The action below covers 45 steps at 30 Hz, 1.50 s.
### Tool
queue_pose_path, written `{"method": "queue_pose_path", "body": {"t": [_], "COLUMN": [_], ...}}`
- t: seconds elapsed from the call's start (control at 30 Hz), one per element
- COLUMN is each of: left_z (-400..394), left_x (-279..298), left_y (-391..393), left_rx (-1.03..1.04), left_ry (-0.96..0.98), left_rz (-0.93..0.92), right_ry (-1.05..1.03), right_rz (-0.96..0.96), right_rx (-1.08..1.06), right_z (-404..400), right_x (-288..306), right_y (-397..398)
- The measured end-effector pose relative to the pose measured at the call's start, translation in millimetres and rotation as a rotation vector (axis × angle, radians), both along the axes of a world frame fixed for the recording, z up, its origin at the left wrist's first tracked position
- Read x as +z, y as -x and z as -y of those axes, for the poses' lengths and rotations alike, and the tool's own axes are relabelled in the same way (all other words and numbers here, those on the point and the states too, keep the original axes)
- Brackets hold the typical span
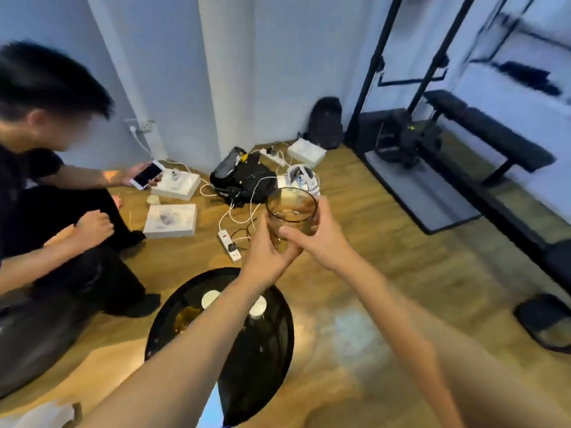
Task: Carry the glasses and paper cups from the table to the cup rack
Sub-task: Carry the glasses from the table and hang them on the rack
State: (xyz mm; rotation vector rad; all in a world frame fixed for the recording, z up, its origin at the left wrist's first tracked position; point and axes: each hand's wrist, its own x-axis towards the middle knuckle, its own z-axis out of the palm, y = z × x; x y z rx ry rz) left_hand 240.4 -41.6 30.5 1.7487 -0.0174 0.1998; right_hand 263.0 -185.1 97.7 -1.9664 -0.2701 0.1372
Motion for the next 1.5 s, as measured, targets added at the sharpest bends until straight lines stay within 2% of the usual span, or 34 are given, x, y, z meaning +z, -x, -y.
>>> {"method": "queue_pose_path", "body": {"t": [0.17, 0.27, 0.43, 0.57, 0.87, 1.2, 1.5], "left_z": [69, 114, 170, 204, 321, 545, 773], "left_x": [154, 226, 292, 305, 316, 314, 319], "left_y": [-42, -49, -51, -46, -31, 9, 50], "left_rx": [-0.127, -0.265, -0.382, -0.454, -0.705, -1.025, -1.132], "left_ry": [-0.060, -0.051, -0.025, -0.042, -0.048, -0.046, -0.059], "left_rz": [0.258, 0.361, 0.469, 0.476, 0.481, 0.448, 0.483], "right_ry": [-0.108, -0.151, -0.060, -0.002, -0.086, -0.052, -0.018], "right_rz": [0.253, 0.329, 0.436, 0.453, 0.454, 0.436, 0.377], "right_rx": [-0.176, -0.291, -0.314, -0.331, -0.520, -0.724, -0.793], "right_z": [60, 94, 153, 193, 306, 519, 739], "right_x": [149, 224, 288, 297, 290, 275, 276], "right_y": [-13, -7, 19, 32, 58, 126, 191]}}
